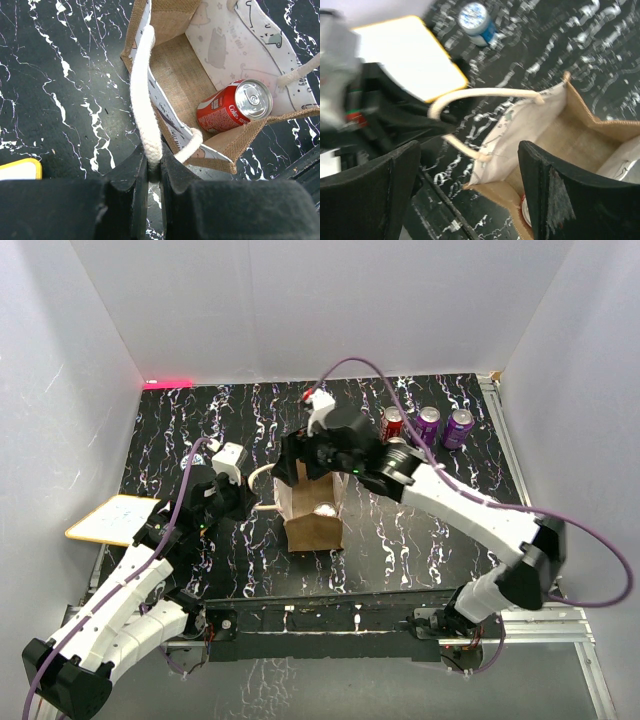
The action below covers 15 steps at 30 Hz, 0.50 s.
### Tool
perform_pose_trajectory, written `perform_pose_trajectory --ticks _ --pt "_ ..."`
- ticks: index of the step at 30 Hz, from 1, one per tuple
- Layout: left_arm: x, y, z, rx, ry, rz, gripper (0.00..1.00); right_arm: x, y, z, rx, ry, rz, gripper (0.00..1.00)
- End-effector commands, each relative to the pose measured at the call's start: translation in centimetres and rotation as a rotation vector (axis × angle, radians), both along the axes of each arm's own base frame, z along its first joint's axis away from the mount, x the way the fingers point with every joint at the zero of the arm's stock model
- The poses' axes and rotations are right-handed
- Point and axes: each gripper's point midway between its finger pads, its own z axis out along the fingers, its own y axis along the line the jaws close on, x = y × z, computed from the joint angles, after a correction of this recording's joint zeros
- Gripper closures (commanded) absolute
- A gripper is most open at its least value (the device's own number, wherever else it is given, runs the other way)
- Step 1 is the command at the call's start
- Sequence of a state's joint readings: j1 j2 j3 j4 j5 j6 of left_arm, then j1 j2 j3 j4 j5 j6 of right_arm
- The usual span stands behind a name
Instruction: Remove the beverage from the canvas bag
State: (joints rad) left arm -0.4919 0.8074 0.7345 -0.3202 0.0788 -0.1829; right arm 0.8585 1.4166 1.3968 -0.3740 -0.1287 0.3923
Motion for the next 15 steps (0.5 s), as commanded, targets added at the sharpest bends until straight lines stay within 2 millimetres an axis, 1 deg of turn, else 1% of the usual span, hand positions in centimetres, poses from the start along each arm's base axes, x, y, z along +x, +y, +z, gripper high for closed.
perform_pose_trajectory --ticks 1,4,8,10,12,13,14,15 --pt "0.0 0.3 0.3 -0.002 -0.018 0.009 1.00 2.1 -1.2 -4.6 -0.285 0.051 -0.166 0.22" --pt "0.0 0.3 0.3 -0.003 -0.018 0.008 1.00 2.3 -1.7 -6.8 -0.433 0.051 -0.231 0.23" --pt "0.0 0.3 0.3 -0.005 -0.019 0.009 1.00 1.8 -1.9 -9.3 -0.535 0.064 -0.231 0.22" --pt "0.0 0.3 0.3 -0.004 -0.018 0.009 1.00 1.5 -2.3 -10.6 -0.589 0.078 -0.235 0.19" --pt "0.0 0.3 0.3 -0.004 -0.019 0.009 1.00 1.4 -3.3 -11.9 -0.659 0.084 -0.261 0.16" --pt "0.1 0.3 0.3 -0.004 -0.018 0.010 1.00 1.5 -3.6 -12.1 -0.679 0.079 -0.277 0.15" --pt "0.0 0.3 0.3 -0.005 -0.018 0.009 1.00 1.6 -4.0 -13.4 -0.732 0.083 -0.289 0.12" --pt "0.0 0.3 0.3 -0.004 -0.019 0.009 1.00 1.6 -4.3 -13.9 -0.759 0.082 -0.296 0.10"
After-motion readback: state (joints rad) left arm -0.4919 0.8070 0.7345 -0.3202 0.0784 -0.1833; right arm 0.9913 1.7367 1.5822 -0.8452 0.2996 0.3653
